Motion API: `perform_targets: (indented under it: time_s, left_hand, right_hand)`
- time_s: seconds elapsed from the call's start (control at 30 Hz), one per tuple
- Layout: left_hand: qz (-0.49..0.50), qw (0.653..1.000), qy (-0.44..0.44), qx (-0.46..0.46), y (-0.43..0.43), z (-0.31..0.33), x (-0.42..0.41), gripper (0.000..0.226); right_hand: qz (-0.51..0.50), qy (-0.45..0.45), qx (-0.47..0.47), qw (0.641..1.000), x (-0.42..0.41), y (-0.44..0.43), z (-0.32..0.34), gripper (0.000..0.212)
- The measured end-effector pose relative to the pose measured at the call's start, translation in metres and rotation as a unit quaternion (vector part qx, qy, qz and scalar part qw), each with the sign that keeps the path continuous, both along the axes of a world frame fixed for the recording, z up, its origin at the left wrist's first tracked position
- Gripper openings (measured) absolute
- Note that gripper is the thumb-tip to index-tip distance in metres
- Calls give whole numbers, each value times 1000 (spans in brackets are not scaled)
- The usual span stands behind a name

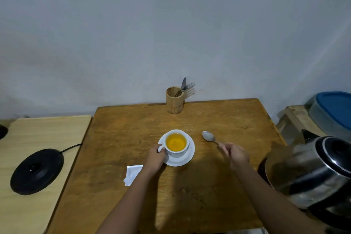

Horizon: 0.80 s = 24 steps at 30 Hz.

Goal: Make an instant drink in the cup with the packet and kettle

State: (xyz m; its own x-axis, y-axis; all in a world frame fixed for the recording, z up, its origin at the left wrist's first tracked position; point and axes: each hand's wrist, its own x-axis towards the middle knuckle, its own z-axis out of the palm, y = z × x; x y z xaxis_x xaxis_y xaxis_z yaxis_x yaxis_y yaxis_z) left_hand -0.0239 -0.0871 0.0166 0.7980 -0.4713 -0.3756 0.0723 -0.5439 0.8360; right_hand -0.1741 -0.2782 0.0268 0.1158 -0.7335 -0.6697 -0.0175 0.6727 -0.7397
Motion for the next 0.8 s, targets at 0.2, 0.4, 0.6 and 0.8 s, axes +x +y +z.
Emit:
perform_targets:
  time_s: [0.2, 0.4, 0.6, 0.8]
  left_hand:
    - [-7, 1000, -9, -11, 2, 0, 1, 28]
    - [-5, 1000, -17, -8, -1, 1, -2, 28]
    - [2, 1000, -18, -1, 0, -5, -4, 30]
    - [46, 995, -87, -3, 5, -6, -14, 35]
  right_hand:
    - [207, 244, -144, 936, -5, 9, -18, 14]
    - [363, 286, -223, 858, -6, 26, -22, 16]
    - [418, 280, -253, 826, -3, 30, -22, 26]
    - [430, 315, -322, 783, -6, 29, -27, 11]
